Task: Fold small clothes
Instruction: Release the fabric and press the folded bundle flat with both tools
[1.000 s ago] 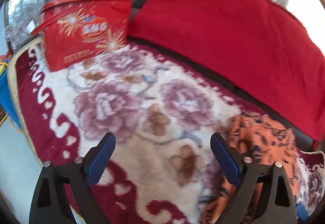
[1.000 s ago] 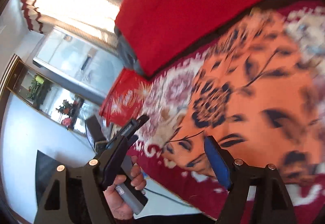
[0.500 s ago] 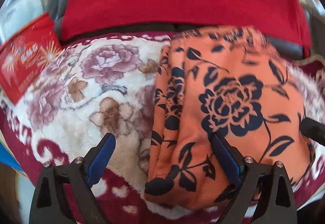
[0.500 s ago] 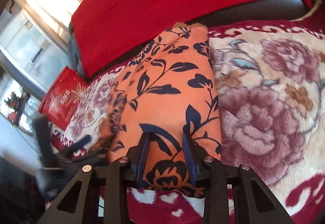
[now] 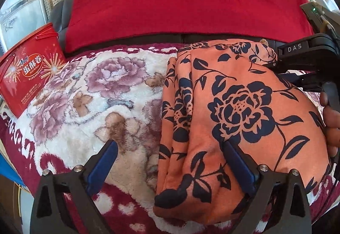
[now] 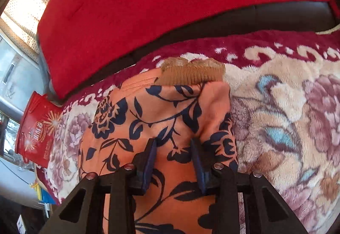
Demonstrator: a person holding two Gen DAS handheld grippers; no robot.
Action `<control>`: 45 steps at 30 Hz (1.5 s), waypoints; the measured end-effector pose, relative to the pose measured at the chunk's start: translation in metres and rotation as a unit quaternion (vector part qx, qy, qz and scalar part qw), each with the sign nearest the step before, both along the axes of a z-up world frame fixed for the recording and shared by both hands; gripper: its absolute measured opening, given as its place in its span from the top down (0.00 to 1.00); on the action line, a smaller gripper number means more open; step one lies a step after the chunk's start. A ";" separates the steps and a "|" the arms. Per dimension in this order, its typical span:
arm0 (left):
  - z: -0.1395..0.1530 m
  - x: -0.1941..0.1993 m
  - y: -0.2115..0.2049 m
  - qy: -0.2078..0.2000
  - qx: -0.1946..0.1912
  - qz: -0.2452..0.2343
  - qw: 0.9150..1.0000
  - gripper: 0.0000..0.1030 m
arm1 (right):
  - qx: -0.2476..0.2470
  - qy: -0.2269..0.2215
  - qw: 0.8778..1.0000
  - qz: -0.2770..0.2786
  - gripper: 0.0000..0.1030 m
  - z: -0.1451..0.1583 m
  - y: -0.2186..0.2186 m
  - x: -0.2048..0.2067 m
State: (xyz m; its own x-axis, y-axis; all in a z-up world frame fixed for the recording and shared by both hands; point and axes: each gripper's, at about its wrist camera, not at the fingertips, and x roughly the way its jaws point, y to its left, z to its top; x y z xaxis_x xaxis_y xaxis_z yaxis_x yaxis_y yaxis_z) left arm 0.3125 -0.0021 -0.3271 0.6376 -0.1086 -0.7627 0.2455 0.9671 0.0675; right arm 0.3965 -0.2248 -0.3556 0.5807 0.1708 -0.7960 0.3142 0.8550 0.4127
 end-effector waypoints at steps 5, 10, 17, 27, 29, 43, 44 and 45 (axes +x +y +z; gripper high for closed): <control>0.001 -0.002 0.000 -0.004 0.003 -0.001 1.000 0.03 | -0.010 -0.017 1.000 0.013 0.64 0.014 0.005 -0.019; 0.001 -0.001 0.002 -0.001 0.000 0.001 1.000 0.03 | -0.020 -0.049 0.998 0.028 0.64 0.042 0.011 -0.069; 0.000 -0.002 0.000 -0.004 0.006 0.001 1.000 0.02 | -0.055 -0.045 0.995 0.064 0.63 0.018 0.031 -0.133; -0.001 -0.002 0.001 -0.004 0.002 0.008 1.000 0.00 | -0.096 -0.095 0.987 0.087 0.63 0.004 0.033 -0.154; -0.001 -0.002 0.001 -0.003 0.001 0.009 1.000 0.00 | -0.093 -0.099 0.987 0.083 0.63 0.004 0.031 -0.156; -0.001 -0.002 0.000 -0.002 0.001 0.015 1.000 0.00 | -0.081 -0.118 0.987 0.076 0.63 0.001 0.031 -0.163; -0.001 -0.002 0.000 -0.001 0.000 0.015 1.000 0.00 | -0.081 -0.118 0.987 0.076 0.63 0.001 0.031 -0.163; -0.001 -0.002 0.000 -0.001 -0.001 0.016 1.000 0.00 | -0.081 -0.119 0.987 0.075 0.63 0.001 0.031 -0.163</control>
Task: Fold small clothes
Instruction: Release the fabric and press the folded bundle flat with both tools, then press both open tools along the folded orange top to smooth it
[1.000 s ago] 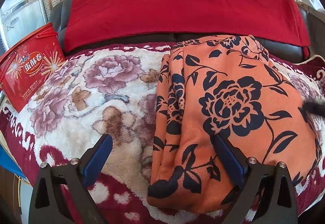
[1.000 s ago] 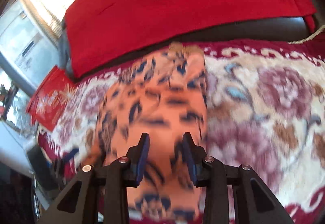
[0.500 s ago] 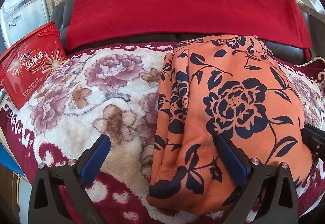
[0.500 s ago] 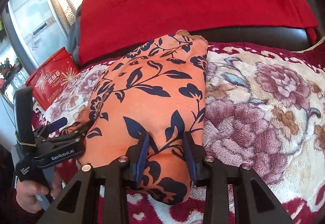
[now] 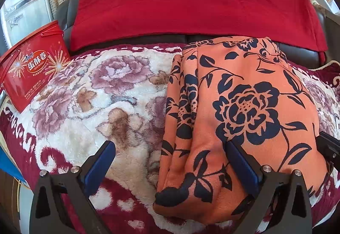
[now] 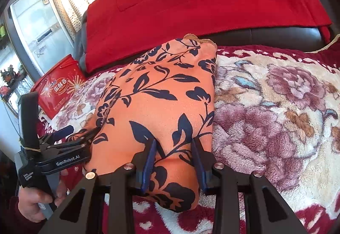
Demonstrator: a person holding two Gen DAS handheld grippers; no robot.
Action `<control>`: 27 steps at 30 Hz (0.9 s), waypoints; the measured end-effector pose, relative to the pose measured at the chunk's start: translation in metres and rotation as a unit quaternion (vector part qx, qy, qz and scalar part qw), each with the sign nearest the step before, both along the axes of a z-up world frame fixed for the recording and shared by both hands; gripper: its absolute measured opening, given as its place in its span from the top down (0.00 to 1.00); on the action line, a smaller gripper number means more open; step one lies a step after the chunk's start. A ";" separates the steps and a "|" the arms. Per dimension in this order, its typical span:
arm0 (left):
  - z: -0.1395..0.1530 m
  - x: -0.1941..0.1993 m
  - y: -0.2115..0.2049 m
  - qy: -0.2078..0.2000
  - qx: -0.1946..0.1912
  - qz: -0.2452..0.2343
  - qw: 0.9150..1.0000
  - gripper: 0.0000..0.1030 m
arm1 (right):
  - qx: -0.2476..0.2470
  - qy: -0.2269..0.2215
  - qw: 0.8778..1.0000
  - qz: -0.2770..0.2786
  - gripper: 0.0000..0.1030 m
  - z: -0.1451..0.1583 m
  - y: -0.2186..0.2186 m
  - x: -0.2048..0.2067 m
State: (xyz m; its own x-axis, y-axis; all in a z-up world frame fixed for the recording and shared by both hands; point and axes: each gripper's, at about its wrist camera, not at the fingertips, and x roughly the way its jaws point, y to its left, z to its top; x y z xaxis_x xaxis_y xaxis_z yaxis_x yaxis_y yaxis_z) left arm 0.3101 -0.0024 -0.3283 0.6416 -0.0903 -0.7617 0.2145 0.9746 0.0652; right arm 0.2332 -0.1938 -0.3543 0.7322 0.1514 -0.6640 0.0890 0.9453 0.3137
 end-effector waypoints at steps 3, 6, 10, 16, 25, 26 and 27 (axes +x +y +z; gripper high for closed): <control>0.000 0.000 0.000 0.001 0.000 0.000 1.000 0.00 | 0.003 -0.002 1.000 0.000 0.62 0.000 -0.001 0.000; 0.000 0.000 0.000 0.001 0.000 0.000 1.000 0.00 | 0.005 -0.005 1.000 0.002 0.62 -0.001 -0.002 -0.001; 0.000 0.000 0.001 0.001 -0.001 0.001 1.000 0.00 | 0.009 -0.006 1.000 0.004 0.62 -0.001 -0.003 -0.001; -0.001 0.001 0.000 0.000 0.002 0.004 1.000 0.00 | 0.017 -0.007 1.000 0.007 0.62 -0.002 -0.004 -0.001; 0.003 0.003 -0.001 0.002 0.006 0.008 1.000 0.00 | 0.015 -0.006 1.000 0.013 0.62 -0.001 -0.002 -0.002; 0.006 0.004 -0.001 0.003 0.008 0.007 1.000 0.00 | 0.014 -0.005 1.000 0.014 0.62 0.000 -0.002 -0.002; 0.011 0.005 -0.001 0.002 0.010 0.007 1.000 0.00 | 0.011 -0.004 1.000 0.015 0.62 0.002 -0.001 -0.002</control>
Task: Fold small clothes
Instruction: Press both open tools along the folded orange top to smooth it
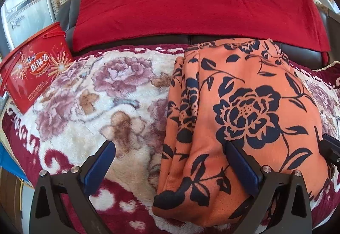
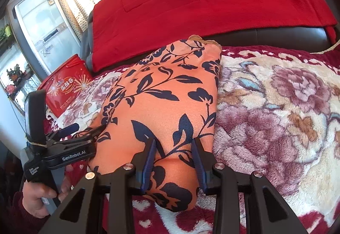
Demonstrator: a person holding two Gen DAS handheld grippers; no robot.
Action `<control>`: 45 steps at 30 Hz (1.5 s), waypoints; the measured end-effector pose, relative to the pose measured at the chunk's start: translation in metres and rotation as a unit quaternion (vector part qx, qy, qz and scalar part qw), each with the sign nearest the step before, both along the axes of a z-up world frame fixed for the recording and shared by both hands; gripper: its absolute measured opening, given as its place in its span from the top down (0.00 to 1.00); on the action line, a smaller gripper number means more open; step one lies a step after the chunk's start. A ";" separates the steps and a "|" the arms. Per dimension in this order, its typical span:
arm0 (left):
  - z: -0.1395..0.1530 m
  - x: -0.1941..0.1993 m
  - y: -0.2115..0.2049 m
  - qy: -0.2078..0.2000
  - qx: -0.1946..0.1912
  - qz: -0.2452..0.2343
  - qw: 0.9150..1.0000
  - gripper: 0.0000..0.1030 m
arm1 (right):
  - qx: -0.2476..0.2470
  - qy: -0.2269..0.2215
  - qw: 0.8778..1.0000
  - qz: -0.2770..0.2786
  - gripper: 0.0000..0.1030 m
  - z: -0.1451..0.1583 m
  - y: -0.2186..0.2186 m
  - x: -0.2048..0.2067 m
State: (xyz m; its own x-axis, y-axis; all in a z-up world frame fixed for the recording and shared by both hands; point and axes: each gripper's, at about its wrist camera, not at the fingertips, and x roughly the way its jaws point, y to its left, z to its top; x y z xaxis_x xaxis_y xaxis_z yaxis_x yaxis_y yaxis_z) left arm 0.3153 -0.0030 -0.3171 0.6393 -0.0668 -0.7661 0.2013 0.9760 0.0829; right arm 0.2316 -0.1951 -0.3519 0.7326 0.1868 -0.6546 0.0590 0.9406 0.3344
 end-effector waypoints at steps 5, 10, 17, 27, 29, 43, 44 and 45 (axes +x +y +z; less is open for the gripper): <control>0.029 0.012 0.020 -0.045 -0.024 0.046 0.998 0.00 | -0.006 -0.033 0.999 -0.004 0.61 0.023 -0.001 0.006; 0.003 0.040 0.021 0.032 -0.017 0.066 0.997 0.00 | 0.036 -0.023 0.998 -0.038 0.61 0.026 -0.018 0.026; -0.007 0.043 0.011 0.038 0.002 0.057 0.998 0.00 | 0.060 0.012 0.998 -0.035 0.58 0.011 -0.020 0.046; 0.023 0.023 0.014 -0.023 -0.035 0.054 0.998 0.00 | 0.102 -0.046 0.992 -0.052 0.45 0.033 -0.047 0.011; 0.026 0.022 0.012 -0.031 -0.037 0.053 0.997 0.00 | 0.117 -0.045 0.990 -0.058 0.45 0.032 -0.053 0.010; 0.028 0.023 -0.001 -0.021 -0.055 0.042 0.997 0.00 | 0.163 -0.030 0.985 -0.052 0.45 0.022 -0.063 0.012; 0.027 0.024 -0.001 -0.020 -0.056 0.041 0.997 0.00 | 0.163 -0.030 0.985 -0.050 0.45 0.022 -0.062 0.012; 0.027 0.024 -0.002 -0.019 -0.058 0.041 0.997 0.00 | 0.164 -0.030 0.985 -0.049 0.45 0.022 -0.062 0.012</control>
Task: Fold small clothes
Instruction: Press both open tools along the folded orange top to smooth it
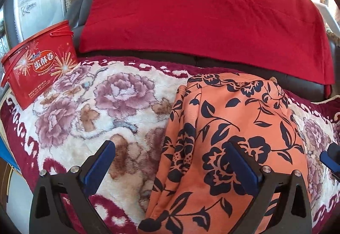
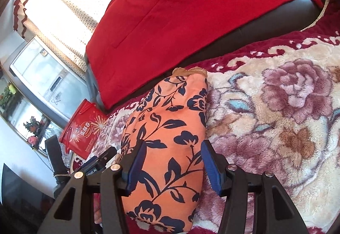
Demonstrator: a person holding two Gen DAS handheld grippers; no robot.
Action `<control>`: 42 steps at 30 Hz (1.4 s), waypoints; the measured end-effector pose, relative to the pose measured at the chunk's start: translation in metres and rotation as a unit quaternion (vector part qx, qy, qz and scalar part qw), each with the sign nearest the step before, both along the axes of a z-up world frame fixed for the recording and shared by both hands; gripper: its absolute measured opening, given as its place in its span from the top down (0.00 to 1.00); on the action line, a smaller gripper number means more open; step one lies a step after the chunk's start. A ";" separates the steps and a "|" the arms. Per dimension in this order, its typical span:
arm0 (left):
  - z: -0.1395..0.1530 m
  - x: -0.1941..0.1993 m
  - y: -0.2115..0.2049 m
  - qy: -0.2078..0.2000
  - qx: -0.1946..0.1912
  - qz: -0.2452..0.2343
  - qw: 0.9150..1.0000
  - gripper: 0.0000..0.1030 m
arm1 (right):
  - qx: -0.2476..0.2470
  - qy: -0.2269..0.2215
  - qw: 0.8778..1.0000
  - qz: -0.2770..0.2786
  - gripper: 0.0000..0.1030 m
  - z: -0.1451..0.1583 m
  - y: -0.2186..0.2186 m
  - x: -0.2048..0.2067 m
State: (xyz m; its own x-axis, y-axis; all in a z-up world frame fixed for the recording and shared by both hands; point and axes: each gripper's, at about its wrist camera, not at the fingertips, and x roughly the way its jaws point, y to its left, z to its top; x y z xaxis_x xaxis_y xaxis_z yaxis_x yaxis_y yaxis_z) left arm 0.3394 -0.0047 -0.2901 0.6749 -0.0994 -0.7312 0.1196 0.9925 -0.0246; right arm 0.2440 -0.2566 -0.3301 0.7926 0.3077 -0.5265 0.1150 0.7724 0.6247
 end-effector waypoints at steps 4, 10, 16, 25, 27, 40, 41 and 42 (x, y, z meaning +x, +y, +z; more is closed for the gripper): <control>-0.001 0.002 -0.002 0.005 -0.003 -0.001 1.000 0.00 | 0.003 0.001 1.000 0.003 0.45 -0.002 0.000 0.002; -0.003 0.002 -0.002 0.005 -0.002 0.000 1.000 0.00 | 0.008 0.003 1.000 0.008 0.45 -0.005 0.000 0.005; -0.004 0.002 -0.003 0.006 0.000 -0.003 1.000 0.00 | 0.006 0.001 1.000 0.012 0.45 -0.005 0.000 0.005; -0.006 0.003 -0.001 0.012 -0.004 -0.004 1.000 0.00 | 0.006 0.000 1.000 0.016 0.45 -0.004 0.002 0.005; -0.007 0.003 -0.001 0.012 -0.002 -0.004 1.000 0.00 | 0.006 0.000 1.000 0.016 0.45 -0.005 0.002 0.005; -0.009 0.006 0.000 0.020 -0.004 -0.006 1.000 0.00 | 0.006 -0.001 1.000 0.024 0.45 -0.005 0.006 0.008; -0.009 0.006 0.000 0.020 -0.004 -0.006 1.000 0.00 | 0.006 -0.001 1.000 0.024 0.45 -0.006 0.006 0.008; -0.010 0.007 0.000 0.020 -0.003 -0.007 1.000 0.00 | 0.005 -0.001 1.000 0.024 0.45 -0.006 0.007 0.008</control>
